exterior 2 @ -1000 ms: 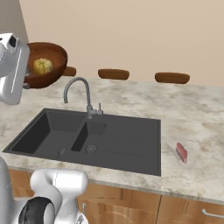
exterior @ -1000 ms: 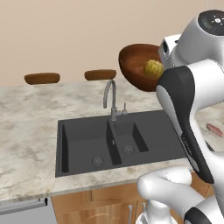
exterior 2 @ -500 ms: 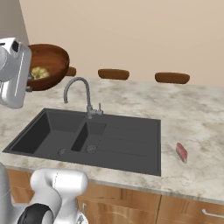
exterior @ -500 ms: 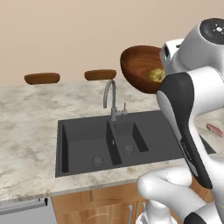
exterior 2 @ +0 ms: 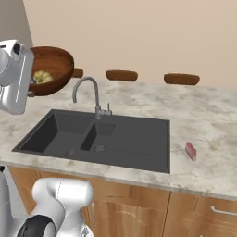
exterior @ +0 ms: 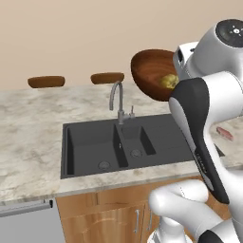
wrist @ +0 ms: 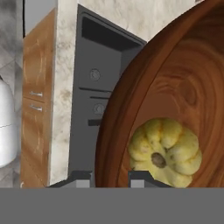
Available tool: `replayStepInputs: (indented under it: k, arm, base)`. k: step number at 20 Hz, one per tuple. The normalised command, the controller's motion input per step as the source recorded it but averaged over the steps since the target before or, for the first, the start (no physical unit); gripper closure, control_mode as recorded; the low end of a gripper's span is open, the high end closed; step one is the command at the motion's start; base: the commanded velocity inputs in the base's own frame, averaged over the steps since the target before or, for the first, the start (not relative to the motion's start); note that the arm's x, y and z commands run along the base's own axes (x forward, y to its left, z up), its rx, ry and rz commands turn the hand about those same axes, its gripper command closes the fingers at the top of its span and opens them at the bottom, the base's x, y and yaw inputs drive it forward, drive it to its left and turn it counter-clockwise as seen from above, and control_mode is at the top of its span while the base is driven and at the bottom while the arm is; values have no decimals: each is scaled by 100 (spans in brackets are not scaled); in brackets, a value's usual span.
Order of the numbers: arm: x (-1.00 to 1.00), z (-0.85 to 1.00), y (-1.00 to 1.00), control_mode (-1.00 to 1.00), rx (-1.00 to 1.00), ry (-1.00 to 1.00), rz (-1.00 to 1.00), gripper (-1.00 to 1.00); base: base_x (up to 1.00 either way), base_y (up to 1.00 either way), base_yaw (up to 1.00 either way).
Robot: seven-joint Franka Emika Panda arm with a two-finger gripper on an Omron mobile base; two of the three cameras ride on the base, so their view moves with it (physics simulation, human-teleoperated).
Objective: Pick the squash from the sink and place it in the bowl. Then pick the bowl and place it in the microwave. Then close the microwave door and press the start button.
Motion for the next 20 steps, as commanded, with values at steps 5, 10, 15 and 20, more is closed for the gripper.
replayStepInputs:
  k: [5,10,15,20]
  arm:
    - [0,0,0,100,0,0,0,100]
    - [0,0,0,100,0,0,0,100]
    - [0,0,0,100,0,0,0,100]
    - [0,0,0,100,0,0,0,100]
  base:
    - [-38,-4,0]
    - [-7,0,0]
    - [0,-14,-1]
    - [0,-10,-62]
